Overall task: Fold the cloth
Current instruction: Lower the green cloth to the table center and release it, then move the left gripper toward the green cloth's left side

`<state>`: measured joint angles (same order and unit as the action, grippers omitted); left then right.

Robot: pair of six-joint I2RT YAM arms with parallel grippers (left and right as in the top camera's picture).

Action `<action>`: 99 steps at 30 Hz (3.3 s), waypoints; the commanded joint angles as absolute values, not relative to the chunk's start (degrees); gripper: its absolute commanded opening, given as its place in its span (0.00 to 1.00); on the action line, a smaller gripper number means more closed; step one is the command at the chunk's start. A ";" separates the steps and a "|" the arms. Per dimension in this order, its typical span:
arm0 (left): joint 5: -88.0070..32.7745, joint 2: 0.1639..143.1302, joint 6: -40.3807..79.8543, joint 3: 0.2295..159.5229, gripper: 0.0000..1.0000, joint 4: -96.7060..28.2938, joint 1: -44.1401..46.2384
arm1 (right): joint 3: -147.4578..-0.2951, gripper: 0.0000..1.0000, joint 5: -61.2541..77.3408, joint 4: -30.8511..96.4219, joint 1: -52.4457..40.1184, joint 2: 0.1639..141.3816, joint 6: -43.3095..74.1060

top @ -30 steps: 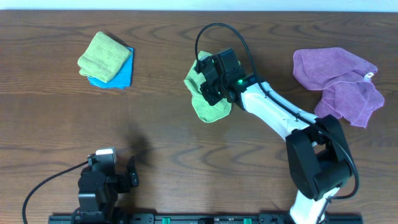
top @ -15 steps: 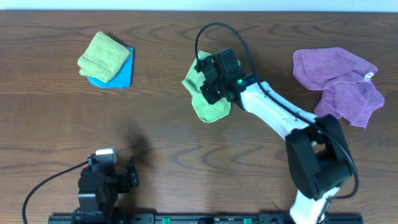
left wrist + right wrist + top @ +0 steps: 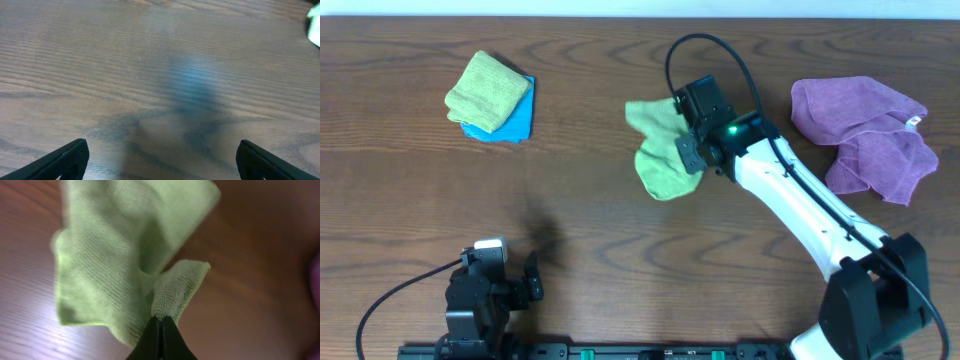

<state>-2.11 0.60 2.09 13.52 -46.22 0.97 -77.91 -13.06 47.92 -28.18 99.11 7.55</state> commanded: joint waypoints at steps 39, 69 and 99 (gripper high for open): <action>-1.06 0.25 1.26 13.23 0.95 -46.92 1.19 | -69.32 0.73 -9.96 45.50 -15.75 88.05 25.89; -33.52 41.19 7.97 39.68 0.95 -40.73 1.21 | -68.16 0.74 16.97 44.38 -2.22 79.50 1.61; -44.56 88.64 47.09 50.09 0.95 -10.57 19.94 | -63.16 0.78 21.50 44.14 -2.22 75.09 1.65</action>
<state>-43.79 85.84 41.93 49.23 -11.88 18.31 -63.44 20.86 44.12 -2.70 75.79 2.46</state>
